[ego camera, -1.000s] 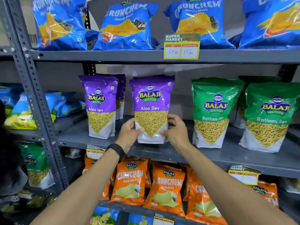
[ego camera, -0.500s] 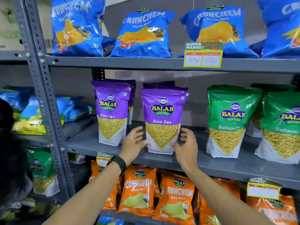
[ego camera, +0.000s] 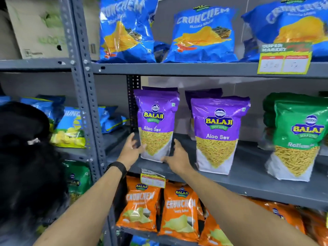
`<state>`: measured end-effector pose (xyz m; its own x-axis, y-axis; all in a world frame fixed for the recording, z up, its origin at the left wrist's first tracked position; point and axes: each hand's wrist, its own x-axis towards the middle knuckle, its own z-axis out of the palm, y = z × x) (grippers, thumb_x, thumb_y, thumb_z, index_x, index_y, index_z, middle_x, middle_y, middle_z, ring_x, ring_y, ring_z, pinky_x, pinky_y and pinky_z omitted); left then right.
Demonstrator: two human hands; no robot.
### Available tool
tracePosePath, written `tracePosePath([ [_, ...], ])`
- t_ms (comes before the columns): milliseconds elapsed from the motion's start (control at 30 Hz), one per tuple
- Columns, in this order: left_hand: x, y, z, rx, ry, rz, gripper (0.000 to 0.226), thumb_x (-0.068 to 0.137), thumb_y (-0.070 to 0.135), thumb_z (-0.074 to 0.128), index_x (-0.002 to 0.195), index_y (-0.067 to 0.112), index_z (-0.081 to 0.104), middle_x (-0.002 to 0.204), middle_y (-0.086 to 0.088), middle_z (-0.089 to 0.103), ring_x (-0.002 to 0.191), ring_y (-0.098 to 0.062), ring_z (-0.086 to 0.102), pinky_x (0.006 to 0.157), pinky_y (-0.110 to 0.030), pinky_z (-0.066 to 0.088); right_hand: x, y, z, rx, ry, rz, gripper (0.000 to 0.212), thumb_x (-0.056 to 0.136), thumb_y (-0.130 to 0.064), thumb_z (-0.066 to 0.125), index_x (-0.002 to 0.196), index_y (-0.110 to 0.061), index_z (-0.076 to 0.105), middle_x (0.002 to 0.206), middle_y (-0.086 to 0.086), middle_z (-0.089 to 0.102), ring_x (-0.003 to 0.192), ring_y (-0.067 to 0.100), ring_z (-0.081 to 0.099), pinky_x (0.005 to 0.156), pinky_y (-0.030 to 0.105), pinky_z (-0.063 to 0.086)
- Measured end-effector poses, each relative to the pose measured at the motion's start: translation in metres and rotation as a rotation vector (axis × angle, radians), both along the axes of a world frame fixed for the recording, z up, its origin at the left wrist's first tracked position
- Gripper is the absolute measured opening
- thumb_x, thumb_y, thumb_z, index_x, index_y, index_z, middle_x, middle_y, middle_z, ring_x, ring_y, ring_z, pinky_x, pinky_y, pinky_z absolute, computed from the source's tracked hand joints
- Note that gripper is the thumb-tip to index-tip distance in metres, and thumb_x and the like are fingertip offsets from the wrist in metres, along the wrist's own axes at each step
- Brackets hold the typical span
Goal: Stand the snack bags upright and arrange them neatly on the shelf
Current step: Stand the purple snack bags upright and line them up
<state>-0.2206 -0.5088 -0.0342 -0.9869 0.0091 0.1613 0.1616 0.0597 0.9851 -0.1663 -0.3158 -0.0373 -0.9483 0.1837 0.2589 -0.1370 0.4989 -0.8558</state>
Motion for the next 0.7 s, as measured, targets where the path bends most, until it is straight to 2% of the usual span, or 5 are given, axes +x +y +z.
tracePosePath([
  [167,-0.012,-0.004,-0.009,-0.034,0.000,-0.111,0.084,0.097,0.005,0.066,0.165,0.012,0.017,0.151,-0.022,0.055,0.125,-0.025,0.059,0.103,-0.031,0.045,-0.019,-0.009,-0.005,0.022,-0.031,-0.039,0.071,0.075,-0.009,0.083,0.136,-0.011,0.048,0.127,0.010,0.068,0.118,0.031,0.065,0.086,0.034,0.052],
  [267,-0.011,-0.008,-0.014,-0.053,0.051,-0.102,0.073,0.098,0.001,0.063,0.161,0.012,0.028,0.135,-0.014,0.065,0.109,-0.014,0.066,0.085,-0.016,0.054,-0.019,-0.015,-0.010,0.044,0.016,-0.061,0.058,0.078,-0.004,0.079,0.128,-0.012,0.050,0.125,0.010,0.069,0.116,0.029,0.066,0.087,0.037,0.054],
  [333,-0.007,-0.009,-0.014,-0.051,0.071,-0.095,0.070,0.099,0.000,0.061,0.159,0.013,0.030,0.133,-0.012,0.063,0.117,-0.019,0.065,0.088,-0.014,0.053,-0.018,-0.019,-0.011,0.075,0.034,-0.069,0.059,0.080,-0.007,0.079,0.130,-0.015,0.050,0.129,0.008,0.068,0.118,0.029,0.065,0.093,0.040,0.055],
  [467,-0.005,-0.009,-0.015,-0.094,0.105,-0.081,0.067,0.098,0.002,0.062,0.158,0.014,0.033,0.135,-0.013,0.064,0.124,-0.023,0.060,0.110,-0.037,0.047,-0.020,-0.019,-0.016,0.103,0.047,-0.084,0.061,0.082,-0.012,0.080,0.134,-0.018,0.048,0.133,0.005,0.066,0.122,0.028,0.064,0.098,0.044,0.056],
  [700,0.000,-0.008,-0.014,-0.058,0.062,-0.052,0.072,0.096,0.004,0.067,0.159,0.014,0.033,0.133,-0.006,0.061,0.128,-0.024,0.058,0.109,-0.039,0.047,-0.017,-0.015,-0.014,0.093,0.040,-0.042,0.066,0.083,-0.010,0.078,0.140,-0.019,0.047,0.136,0.004,0.062,0.125,0.025,0.061,0.099,0.041,0.056],
])
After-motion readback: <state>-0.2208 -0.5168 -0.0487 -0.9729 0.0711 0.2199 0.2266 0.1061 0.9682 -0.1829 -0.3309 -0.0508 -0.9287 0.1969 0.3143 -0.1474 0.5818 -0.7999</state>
